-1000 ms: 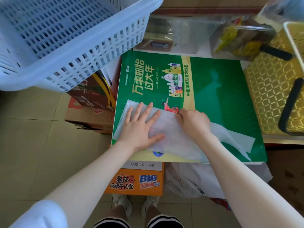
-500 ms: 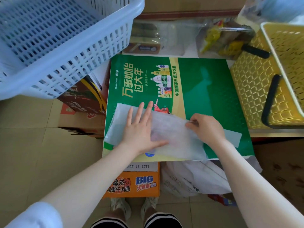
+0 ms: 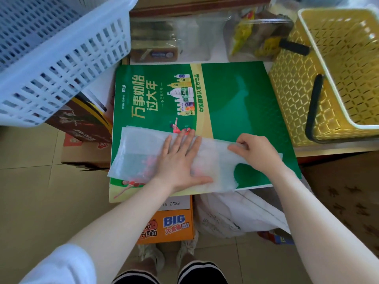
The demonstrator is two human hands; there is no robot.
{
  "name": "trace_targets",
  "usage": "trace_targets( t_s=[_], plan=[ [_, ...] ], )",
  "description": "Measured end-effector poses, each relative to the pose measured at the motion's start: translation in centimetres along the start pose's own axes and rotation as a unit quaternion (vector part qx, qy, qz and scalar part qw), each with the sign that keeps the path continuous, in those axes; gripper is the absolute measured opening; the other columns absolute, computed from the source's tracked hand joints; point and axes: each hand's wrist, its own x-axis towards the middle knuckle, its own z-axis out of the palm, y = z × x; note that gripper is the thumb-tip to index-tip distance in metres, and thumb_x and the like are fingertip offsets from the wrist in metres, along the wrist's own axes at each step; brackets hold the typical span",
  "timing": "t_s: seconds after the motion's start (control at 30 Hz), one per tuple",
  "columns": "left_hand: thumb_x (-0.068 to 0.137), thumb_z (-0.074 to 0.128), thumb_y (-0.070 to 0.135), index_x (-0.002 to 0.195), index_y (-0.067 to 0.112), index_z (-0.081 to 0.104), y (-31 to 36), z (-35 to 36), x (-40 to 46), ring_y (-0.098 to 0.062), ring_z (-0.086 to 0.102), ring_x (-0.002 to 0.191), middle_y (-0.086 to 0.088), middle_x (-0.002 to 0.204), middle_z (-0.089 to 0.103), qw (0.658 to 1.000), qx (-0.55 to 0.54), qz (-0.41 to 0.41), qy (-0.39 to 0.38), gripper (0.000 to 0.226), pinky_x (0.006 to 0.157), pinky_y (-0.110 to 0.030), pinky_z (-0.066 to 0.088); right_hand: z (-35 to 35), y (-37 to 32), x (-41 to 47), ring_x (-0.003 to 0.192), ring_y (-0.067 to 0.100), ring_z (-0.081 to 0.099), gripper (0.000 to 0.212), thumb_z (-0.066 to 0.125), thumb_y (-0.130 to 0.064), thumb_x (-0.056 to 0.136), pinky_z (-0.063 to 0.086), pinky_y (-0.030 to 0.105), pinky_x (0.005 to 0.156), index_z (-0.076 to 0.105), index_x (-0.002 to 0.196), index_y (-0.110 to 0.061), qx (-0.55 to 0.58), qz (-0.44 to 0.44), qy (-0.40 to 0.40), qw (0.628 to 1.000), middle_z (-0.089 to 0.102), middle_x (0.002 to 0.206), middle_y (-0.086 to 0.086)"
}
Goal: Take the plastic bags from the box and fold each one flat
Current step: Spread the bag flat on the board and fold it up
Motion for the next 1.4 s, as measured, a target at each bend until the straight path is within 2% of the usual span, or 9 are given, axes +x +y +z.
trace_targets(
  t_s=[0.1, 0.2, 0.37, 0.5, 0.6, 0.73, 0.93, 1.03, 1.4],
  plan=[
    [0.051, 0.009, 0.091, 0.144, 0.024, -0.019, -0.1, -0.1, 0.0, -0.022, -0.023, 0.139, -0.001, 0.152, -0.024, 1.000, 0.013, -0.001, -0.005, 0.117, 0.112, -0.048, -0.016, -2.0, 1.4, -0.4, 0.058, 0.016, 0.042, 0.031, 0.067, -0.044, 0.080, 0.031, 0.031, 0.054, 0.048, 0.064, -0.026, -0.009, 0.009, -0.013, 1.000, 0.044, 0.056, -0.007],
    [0.050, 0.018, 0.093, 0.143, 0.023, -0.021, 0.1, -0.1, 0.1, -0.023, -0.025, 0.138, -0.001, 0.150, -0.027, 1.000, 0.011, -0.003, -0.015, 0.122, 0.112, -0.050, -0.014, -2.4, 1.7, -0.2, 0.072, 0.023, 0.054, 0.021, 0.063, -0.039, 0.085, 0.039, 0.031, 0.058, 0.061, 0.082, -0.018, -0.076, 0.034, -0.009, 0.996, 0.059, 0.073, -0.001],
    [0.049, 0.028, 0.095, 0.143, 0.020, -0.020, 0.0, 0.0, 0.1, -0.023, -0.027, 0.137, -0.003, 0.151, -0.026, 1.000, 0.023, 0.000, -0.021, 0.130, 0.111, -0.053, -0.013, -1.3, 1.0, -1.3, 0.111, 0.034, 0.046, 0.029, 0.056, -0.025, 0.087, 0.030, 0.042, 0.098, 0.058, 0.112, -0.011, -0.283, 0.079, 0.079, 0.953, 0.057, 0.117, 0.014],
    [0.048, 0.036, 0.095, 0.144, 0.015, -0.017, 0.2, -0.2, -0.1, -0.021, -0.027, 0.138, -0.004, 0.150, -0.028, 1.000, -0.004, -0.005, -0.017, 0.136, 0.111, -0.050, -0.015, 1.4, -4.0, -2.5, 0.135, 0.037, 0.032, 0.047, 0.057, -0.023, 0.087, 0.014, 0.048, 0.114, 0.049, 0.128, 0.000, -0.174, -0.046, 0.122, 0.976, 0.041, 0.141, 0.022],
    [0.075, 0.046, 0.070, 0.143, 0.012, -0.018, -0.6, -1.0, -0.5, -0.018, -0.025, 0.138, -0.002, 0.146, -0.031, 0.991, -0.132, 0.022, 0.012, 0.111, 0.115, -0.046, -0.009, 5.4, -7.6, -3.1, 0.142, 0.033, 0.021, 0.053, 0.038, -0.025, 0.095, 0.013, 0.042, 0.116, 0.033, 0.140, 0.002, -0.120, -0.066, 0.051, 0.989, 0.025, 0.152, 0.019],
    [0.088, 0.033, 0.017, 0.143, 0.007, 0.025, -4.2, -2.2, -2.0, -0.022, 0.009, 0.140, -0.010, 0.153, 0.016, 0.966, -0.174, 0.038, 0.185, 0.057, 0.116, -0.038, 0.005, 8.7, -9.7, -3.5, 0.130, 0.032, 0.044, 0.058, 0.030, -0.033, 0.088, 0.027, 0.040, 0.111, 0.047, 0.132, 0.002, -0.138, -0.064, 0.116, 0.982, 0.046, 0.140, 0.020],
    [0.088, 0.028, 0.033, 0.139, 0.009, 0.038, -7.6, -0.1, -3.2, -0.032, 0.037, 0.132, -0.012, 0.145, 0.037, 0.994, 0.003, 0.027, 0.110, 0.057, 0.108, -0.037, 0.010, 11.8, -12.4, -2.4, 0.145, 0.025, 0.011, 0.065, 0.010, -0.042, 0.091, 0.003, 0.038, 0.116, 0.021, 0.147, -0.010, -0.138, -0.128, 0.061, 0.980, 0.012, 0.157, 0.009],
    [0.089, 0.028, 0.043, 0.143, 0.019, 0.030, -8.7, 0.7, -3.6, -0.030, 0.030, 0.136, -0.009, 0.149, 0.031, 0.995, 0.014, 0.018, 0.093, 0.059, 0.110, -0.040, 0.011, 12.6, -11.7, -1.9, 0.146, 0.022, -0.002, 0.069, 0.000, -0.046, 0.088, -0.012, 0.036, 0.113, 0.008, 0.150, -0.016, -0.152, -0.120, 0.055, 0.979, 0.000, 0.158, 0.004],
    [0.068, 0.017, 0.081, 0.134, 0.054, -0.015, -9.6, 0.5, -3.2, -0.032, -0.022, 0.139, 0.011, 0.147, -0.025, 0.998, 0.035, 0.050, 0.035, 0.078, 0.109, -0.047, -0.019, 9.8, -5.6, -3.6, 0.146, 0.026, 0.002, 0.084, 0.006, -0.066, 0.079, -0.006, 0.037, 0.113, 0.006, 0.150, -0.021, -0.198, 0.028, 0.080, 0.976, 0.004, 0.158, 0.007]
  ],
)
